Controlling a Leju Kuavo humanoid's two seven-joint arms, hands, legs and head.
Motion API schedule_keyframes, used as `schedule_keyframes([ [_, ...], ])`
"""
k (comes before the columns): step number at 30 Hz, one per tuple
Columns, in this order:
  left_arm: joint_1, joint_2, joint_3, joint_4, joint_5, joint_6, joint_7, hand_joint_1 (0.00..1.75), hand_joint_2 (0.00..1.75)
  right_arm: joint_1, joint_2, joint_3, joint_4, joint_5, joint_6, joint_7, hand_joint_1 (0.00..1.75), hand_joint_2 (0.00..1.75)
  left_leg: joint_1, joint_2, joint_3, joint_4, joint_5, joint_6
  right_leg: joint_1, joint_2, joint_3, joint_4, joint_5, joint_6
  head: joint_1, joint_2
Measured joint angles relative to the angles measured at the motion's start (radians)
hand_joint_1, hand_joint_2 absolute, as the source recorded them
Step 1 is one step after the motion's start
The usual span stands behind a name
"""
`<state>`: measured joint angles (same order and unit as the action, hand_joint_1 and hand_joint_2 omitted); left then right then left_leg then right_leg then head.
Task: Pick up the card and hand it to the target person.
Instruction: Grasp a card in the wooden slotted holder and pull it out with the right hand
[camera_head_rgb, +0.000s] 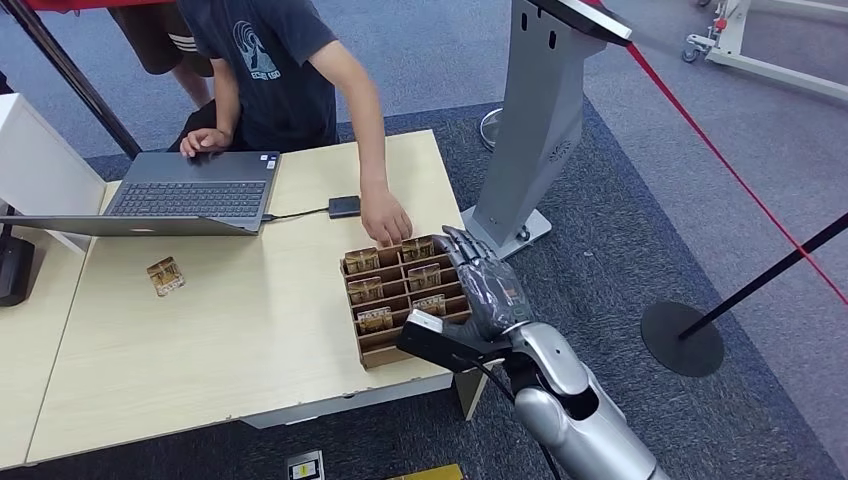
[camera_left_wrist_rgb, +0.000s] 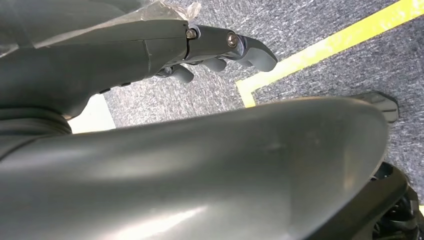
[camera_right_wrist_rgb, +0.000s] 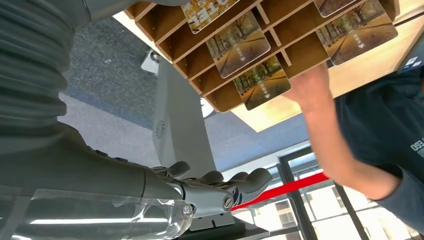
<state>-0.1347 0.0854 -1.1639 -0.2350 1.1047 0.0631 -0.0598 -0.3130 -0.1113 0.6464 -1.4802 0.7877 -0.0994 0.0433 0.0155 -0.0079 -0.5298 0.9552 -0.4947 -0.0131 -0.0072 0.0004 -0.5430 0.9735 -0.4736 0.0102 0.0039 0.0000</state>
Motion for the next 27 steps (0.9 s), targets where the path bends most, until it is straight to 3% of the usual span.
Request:
schedule_keyframes([
  [1, 0.000, 0.000, 0.000, 0.000, -0.001, 0.000, 0.003, 0.00, 0.00, -0.006, 0.001, 0.006, 0.008, 0.002, -0.006, 0.004, 0.06, 1.75, 0.000, 0.000, 0.000, 0.000, 0.000, 0.000, 0.000, 0.000, 0.000, 0.000, 0.000, 0.000, 0.000, 0.000],
  [5, 0.000, 0.000, 0.000, 0.000, -0.001, 0.001, 0.014, 0.00, 0.00, -0.018, 0.007, 0.024, 0.036, 0.025, -0.040, 0.032, 1.54, 1.75, 0.000, 0.000, 0.000, 0.000, 0.000, 0.000, 0.000, 0.000, 0.000, 0.000, 0.000, 0.000, 0.000, 0.000],
  [7, 0.001, 0.000, 0.000, 0.000, 0.000, 0.002, 0.015, 0.00, 0.00, -0.019, 0.009, 0.029, 0.045, 0.035, -0.057, 0.046, 1.71, 1.75, 0.000, 0.000, 0.000, 0.000, 0.000, 0.000, 0.000, 0.000, 0.000, 0.000, 0.000, 0.000, 0.000, 0.000],
  [21, 0.001, 0.000, 0.000, 0.000, 0.003, 0.006, 0.015, 0.00, 0.00, -0.036, 0.043, 0.056, 0.138, 0.164, -0.150, 0.181, 1.70, 1.75, 0.000, 0.000, 0.000, 0.000, 0.000, 0.000, 0.000, 0.000, 0.000, 0.000, 0.000, 0.000, 0.000, 0.000],
  [24, 0.001, 0.000, 0.000, 0.000, 0.003, 0.007, 0.014, 0.00, 0.00, -0.048, 0.063, 0.064, 0.169, 0.192, -0.161, 0.197, 1.40, 1.75, 0.000, 0.000, 0.000, 0.000, 0.000, 0.000, 0.000, 0.000, 0.000, 0.000, 0.000, 0.000, 0.000, 0.000],
  [27, 0.001, 0.000, 0.000, 0.000, 0.003, 0.008, 0.015, 0.00, 0.00, -0.064, 0.085, 0.075, 0.202, 0.212, -0.158, 0.206, 0.84, 1.75, 0.000, 0.000, 0.000, 0.000, 0.000, 0.000, 0.000, 0.000, 0.000, 0.000, 0.000, 0.000, 0.000, 0.000],
])
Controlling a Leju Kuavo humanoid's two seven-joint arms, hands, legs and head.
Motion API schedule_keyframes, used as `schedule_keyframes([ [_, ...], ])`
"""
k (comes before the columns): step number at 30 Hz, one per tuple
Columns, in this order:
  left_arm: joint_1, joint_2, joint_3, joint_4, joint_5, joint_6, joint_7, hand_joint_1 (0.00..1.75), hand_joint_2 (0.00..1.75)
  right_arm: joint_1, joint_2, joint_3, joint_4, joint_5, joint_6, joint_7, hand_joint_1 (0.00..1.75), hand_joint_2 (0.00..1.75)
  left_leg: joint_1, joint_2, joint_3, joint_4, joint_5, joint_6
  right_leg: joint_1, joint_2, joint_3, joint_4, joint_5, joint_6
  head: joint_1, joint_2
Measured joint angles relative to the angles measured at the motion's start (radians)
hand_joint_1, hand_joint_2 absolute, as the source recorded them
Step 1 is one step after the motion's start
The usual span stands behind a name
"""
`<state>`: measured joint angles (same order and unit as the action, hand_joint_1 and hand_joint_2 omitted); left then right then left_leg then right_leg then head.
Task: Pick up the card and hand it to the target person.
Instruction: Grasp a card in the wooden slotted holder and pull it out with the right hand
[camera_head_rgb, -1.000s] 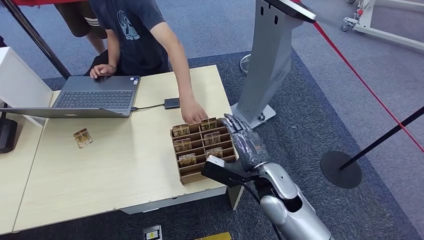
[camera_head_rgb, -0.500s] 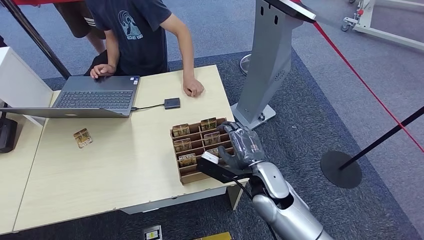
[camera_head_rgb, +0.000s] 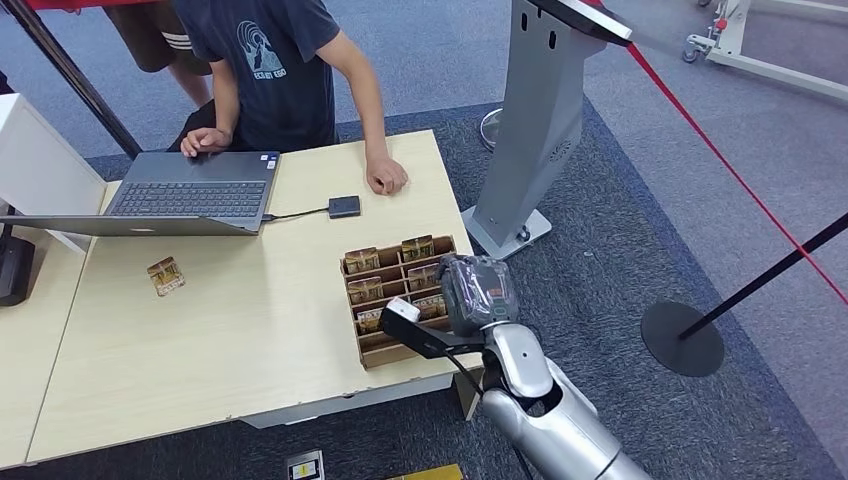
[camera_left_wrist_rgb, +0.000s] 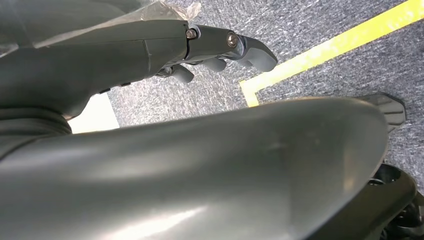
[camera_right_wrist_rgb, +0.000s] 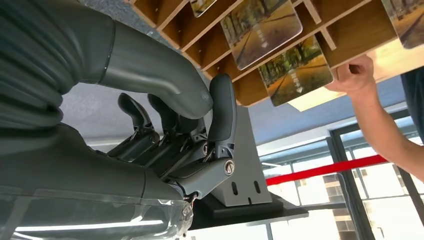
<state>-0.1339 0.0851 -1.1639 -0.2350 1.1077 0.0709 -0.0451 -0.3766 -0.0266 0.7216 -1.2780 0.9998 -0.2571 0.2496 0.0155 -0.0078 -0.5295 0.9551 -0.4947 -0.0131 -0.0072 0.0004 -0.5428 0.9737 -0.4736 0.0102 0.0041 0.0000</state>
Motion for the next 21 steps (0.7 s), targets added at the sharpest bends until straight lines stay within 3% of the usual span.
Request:
schedule_keyframes([
  [1, 0.000, 0.000, 0.000, 0.000, 0.001, 0.000, 0.000, 0.00, 0.00, -0.006, 0.007, 0.005, 0.013, 0.005, 0.004, 0.002, 0.66, 1.75, 0.000, 0.000, 0.000, 0.000, 0.000, 0.000, 0.000, 0.000, 0.000, 0.000, 0.000, 0.000, 0.000, 0.000],
  [9, 0.000, 0.000, 0.000, 0.000, 0.010, -0.001, 0.001, 0.00, 0.00, -0.029, 0.054, 0.039, 0.087, -0.007, 0.017, -0.009, 0.42, 1.75, 0.000, 0.000, 0.000, 0.000, 0.000, 0.000, 0.000, 0.000, 0.000, 0.000, 0.000, 0.000, 0.000, 0.000],
  [21, 0.001, 0.000, 0.000, 0.000, 0.015, 0.006, 0.002, 0.00, 0.00, -0.032, 0.056, 0.049, 0.116, -0.041, 0.015, -0.011, 0.41, 1.75, 0.000, 0.000, 0.000, 0.000, 0.000, 0.000, 0.000, 0.000, 0.000, 0.000, 0.000, 0.000, 0.000, 0.000],
])
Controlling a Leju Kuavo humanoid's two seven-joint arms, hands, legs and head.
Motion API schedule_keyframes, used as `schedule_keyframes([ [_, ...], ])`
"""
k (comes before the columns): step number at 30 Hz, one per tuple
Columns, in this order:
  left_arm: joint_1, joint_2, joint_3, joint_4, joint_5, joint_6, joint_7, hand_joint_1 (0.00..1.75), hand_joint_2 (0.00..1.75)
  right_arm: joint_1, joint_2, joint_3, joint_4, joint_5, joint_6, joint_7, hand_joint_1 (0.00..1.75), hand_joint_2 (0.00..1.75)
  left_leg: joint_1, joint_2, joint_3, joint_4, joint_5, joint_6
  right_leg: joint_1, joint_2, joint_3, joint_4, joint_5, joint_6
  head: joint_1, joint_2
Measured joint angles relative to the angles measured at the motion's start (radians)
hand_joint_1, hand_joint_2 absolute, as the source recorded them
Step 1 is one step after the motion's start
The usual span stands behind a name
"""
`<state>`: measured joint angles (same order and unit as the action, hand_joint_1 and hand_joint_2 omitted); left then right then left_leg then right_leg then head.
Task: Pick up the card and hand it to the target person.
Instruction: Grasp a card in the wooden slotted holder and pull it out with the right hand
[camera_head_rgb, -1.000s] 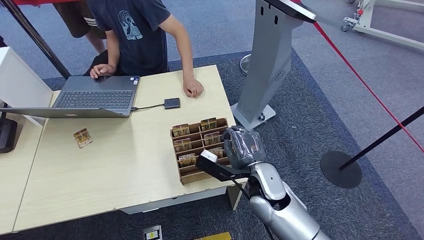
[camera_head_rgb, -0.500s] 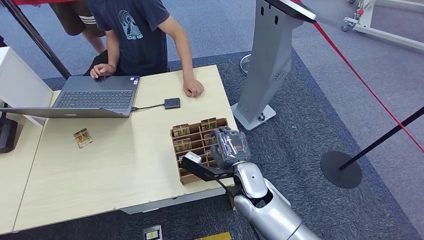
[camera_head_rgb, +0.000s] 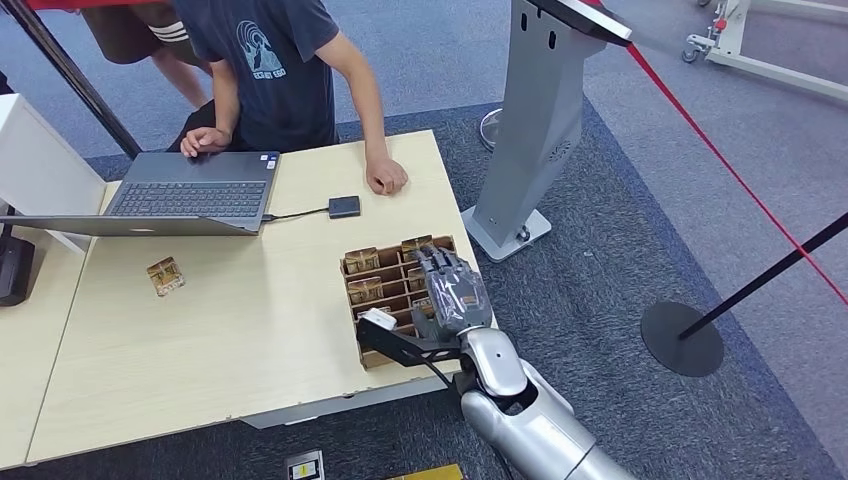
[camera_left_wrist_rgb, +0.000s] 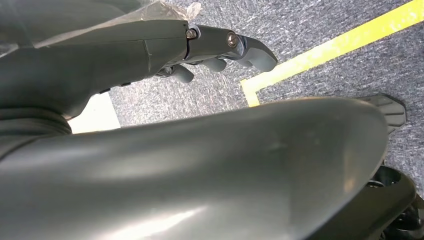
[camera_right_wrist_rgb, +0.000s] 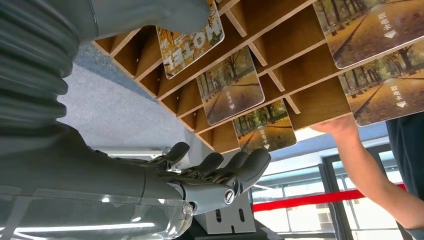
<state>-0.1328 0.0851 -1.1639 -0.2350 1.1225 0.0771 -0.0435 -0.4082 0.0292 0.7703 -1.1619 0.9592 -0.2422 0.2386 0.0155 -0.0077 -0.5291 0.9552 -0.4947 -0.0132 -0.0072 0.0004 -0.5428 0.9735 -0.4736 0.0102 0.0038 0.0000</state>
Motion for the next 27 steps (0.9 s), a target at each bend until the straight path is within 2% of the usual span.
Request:
schedule_keyframes([
  [4, 0.000, 0.000, 0.000, 0.000, 0.003, 0.001, 0.000, 0.00, 0.00, 0.001, -0.007, 0.001, 0.000, -0.004, -0.006, 0.004, 0.55, 1.75, 0.000, 0.000, 0.000, 0.000, 0.000, 0.000, 0.000, 0.000, 0.000, 0.000, 0.000, 0.000, 0.000, 0.000],
  [7, 0.000, 0.000, 0.000, 0.000, 0.006, 0.001, 0.000, 0.00, 0.00, 0.002, -0.013, 0.001, -0.001, -0.004, -0.012, 0.009, 1.06, 1.75, 0.000, 0.000, 0.000, 0.000, 0.000, 0.000, 0.000, 0.000, 0.000, 0.000, 0.000, 0.000, 0.000, 0.000],
  [8, 0.000, 0.000, 0.000, 0.000, 0.006, 0.001, 0.000, 0.00, 0.00, 0.002, -0.015, 0.001, -0.001, -0.003, -0.014, 0.010, 1.17, 1.75, 0.000, 0.000, 0.000, 0.000, 0.000, 0.000, 0.000, 0.000, 0.000, 0.000, 0.000, 0.000, 0.000, 0.000],
  [10, 0.001, 0.000, 0.000, 0.000, 0.006, 0.001, 0.000, 0.00, 0.00, 0.003, -0.019, 0.001, -0.002, 0.000, -0.024, 0.011, 1.10, 1.75, 0.000, 0.000, 0.000, 0.000, 0.000, 0.000, 0.000, 0.000, 0.000, 0.000, 0.000, 0.000, 0.000, 0.000],
  [14, 0.001, -0.001, 0.000, 0.000, 0.009, 0.001, 0.000, 0.00, 0.00, 0.004, -0.025, 0.000, -0.011, 0.009, -0.042, 0.012, 1.10, 1.75, 0.000, 0.000, 0.001, 0.000, 0.000, 0.000, 0.000, 0.000, 0.001, 0.000, 0.000, 0.000, 0.000, 0.000],
  [17, 0.001, -0.001, 0.000, 0.000, 0.009, 0.001, 0.000, 0.00, 0.00, 0.004, -0.028, 0.000, -0.019, 0.012, -0.045, 0.012, 0.93, 1.75, 0.000, 0.000, 0.001, 0.000, 0.000, 0.000, 0.000, 0.000, 0.001, 0.000, 0.000, 0.000, 0.000, 0.000],
  [20, 0.001, -0.002, 0.000, 0.000, 0.009, 0.001, 0.000, 0.00, 0.00, 0.005, -0.031, 0.000, -0.021, 0.013, -0.045, 0.012, 0.86, 1.75, 0.000, 0.000, 0.001, 0.000, 0.000, 0.000, 0.000, 0.000, 0.001, 0.000, 0.000, 0.000, 0.000, 0.000],
  [27, 0.001, -0.003, 0.000, 0.000, 0.011, 0.001, 0.000, 0.00, 0.00, 0.009, -0.034, 0.000, -0.021, 0.013, -0.042, 0.002, 0.94, 1.75, 0.000, 0.000, 0.001, 0.000, 0.000, 0.000, 0.000, 0.000, 0.001, 0.000, 0.000, 0.000, 0.000, 0.000],
])
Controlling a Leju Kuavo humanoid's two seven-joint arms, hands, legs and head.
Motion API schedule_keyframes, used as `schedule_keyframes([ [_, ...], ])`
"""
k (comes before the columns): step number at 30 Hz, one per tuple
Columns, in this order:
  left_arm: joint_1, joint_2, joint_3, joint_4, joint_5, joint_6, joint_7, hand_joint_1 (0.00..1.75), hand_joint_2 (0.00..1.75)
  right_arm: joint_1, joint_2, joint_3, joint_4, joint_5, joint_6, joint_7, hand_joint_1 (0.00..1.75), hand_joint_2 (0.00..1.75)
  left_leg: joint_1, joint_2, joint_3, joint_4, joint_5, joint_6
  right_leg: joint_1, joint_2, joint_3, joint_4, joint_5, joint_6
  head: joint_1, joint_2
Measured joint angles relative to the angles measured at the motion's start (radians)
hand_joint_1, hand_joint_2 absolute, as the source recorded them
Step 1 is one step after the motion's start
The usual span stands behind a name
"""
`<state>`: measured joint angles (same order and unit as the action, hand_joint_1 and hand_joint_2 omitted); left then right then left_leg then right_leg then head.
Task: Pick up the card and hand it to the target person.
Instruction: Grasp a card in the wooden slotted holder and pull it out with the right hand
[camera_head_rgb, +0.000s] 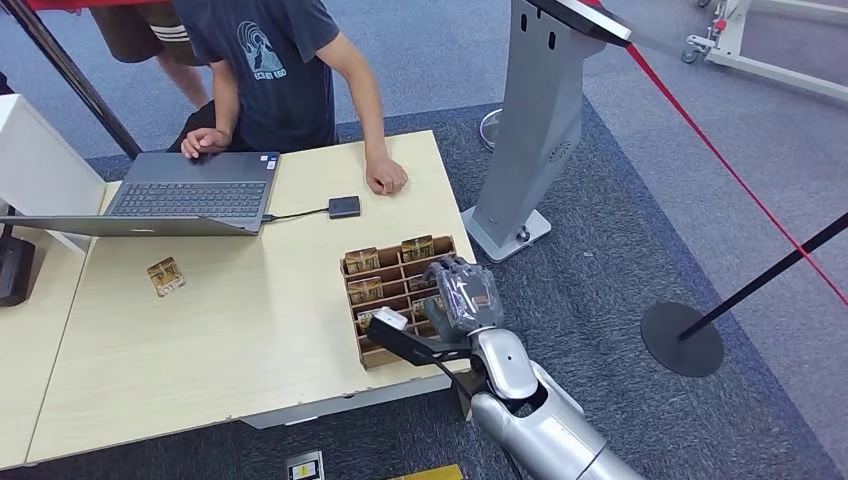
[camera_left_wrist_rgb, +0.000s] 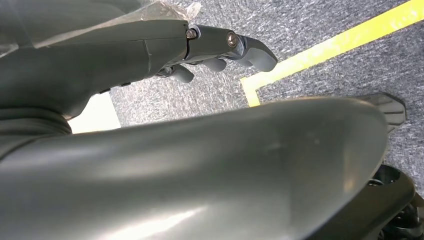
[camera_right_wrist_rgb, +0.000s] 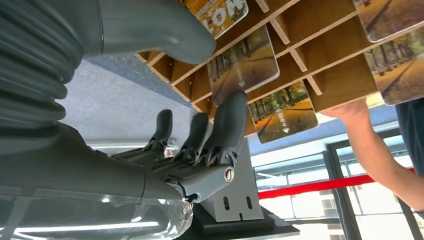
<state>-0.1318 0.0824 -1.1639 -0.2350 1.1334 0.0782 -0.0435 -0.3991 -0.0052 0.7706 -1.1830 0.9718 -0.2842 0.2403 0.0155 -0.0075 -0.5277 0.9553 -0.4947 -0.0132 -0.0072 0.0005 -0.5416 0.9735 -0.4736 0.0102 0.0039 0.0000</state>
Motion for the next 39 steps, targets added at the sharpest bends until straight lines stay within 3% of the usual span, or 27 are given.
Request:
schedule_keyframes([
  [13, 0.000, 0.000, 0.000, 0.000, -0.006, -0.002, 0.000, 0.00, 0.00, 0.000, -0.001, 0.001, -0.007, 0.005, -0.002, -0.005, 0.86, 1.75, 0.000, 0.000, 0.001, 0.000, 0.000, 0.000, 0.000, 0.000, 0.001, 0.000, 0.000, 0.000, 0.000, 0.000],
  [29, 0.001, -0.003, 0.000, 0.000, -0.022, -0.015, -0.006, 0.00, 0.00, 0.000, -0.029, -0.008, -0.119, 0.047, 0.001, 0.019, 0.78, 1.75, 0.000, 0.000, 0.001, 0.000, 0.000, 0.000, 0.000, 0.000, 0.001, 0.000, 0.000, 0.000, 0.000, 0.000],
  [39, 0.001, -0.006, 0.000, 0.000, -0.008, -0.009, -0.006, 0.00, 0.00, -0.001, -0.026, -0.003, -0.127, 0.012, 0.020, 0.000, 0.86, 1.75, 0.000, 0.000, 0.001, 0.000, 0.000, 0.000, 0.000, 0.000, 0.002, 0.000, 0.000, 0.000, 0.000, 0.000],
])
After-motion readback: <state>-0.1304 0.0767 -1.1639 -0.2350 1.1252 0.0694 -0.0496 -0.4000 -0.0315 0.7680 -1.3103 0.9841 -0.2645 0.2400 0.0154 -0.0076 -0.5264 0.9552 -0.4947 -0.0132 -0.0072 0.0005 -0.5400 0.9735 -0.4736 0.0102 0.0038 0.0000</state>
